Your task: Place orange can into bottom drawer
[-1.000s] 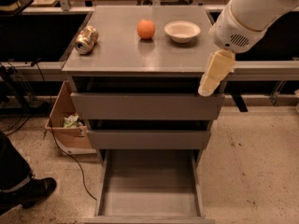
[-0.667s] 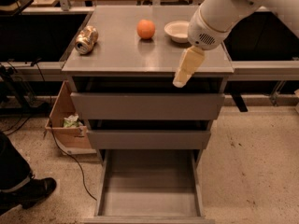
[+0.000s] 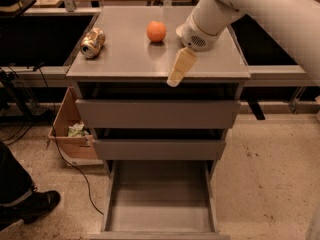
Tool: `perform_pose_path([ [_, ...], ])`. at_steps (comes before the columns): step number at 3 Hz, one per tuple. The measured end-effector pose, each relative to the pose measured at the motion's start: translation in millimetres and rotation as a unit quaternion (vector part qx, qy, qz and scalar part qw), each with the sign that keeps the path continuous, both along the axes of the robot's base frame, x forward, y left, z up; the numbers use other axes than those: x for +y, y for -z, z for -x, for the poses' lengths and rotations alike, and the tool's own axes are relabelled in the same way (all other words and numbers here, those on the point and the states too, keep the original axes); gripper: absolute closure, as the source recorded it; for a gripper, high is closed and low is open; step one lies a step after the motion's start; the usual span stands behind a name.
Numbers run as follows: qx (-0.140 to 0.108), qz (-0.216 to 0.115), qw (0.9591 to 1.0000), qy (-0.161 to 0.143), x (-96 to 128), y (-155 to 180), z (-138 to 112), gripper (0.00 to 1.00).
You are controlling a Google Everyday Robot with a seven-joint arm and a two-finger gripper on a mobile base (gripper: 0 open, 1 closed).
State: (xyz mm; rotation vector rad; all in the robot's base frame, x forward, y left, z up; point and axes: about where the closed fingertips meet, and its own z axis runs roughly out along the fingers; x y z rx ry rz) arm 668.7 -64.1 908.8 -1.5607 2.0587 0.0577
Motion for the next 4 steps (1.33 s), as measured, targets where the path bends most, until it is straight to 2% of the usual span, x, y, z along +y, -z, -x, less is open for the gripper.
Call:
perform_pose_path([
  [1,-0.017,-0.05,0.9982,0.03,12,2,-33,0.0],
  [2,-0.038,-0.106,0.9927,0.044,34,-5,-77,0.0],
  [3,-0.029,-0.176,0.9815,0.069,63,-5,-123,0.0],
  [4,-0.005,-0.238,0.966,0.101,103,-3,-156,0.0],
])
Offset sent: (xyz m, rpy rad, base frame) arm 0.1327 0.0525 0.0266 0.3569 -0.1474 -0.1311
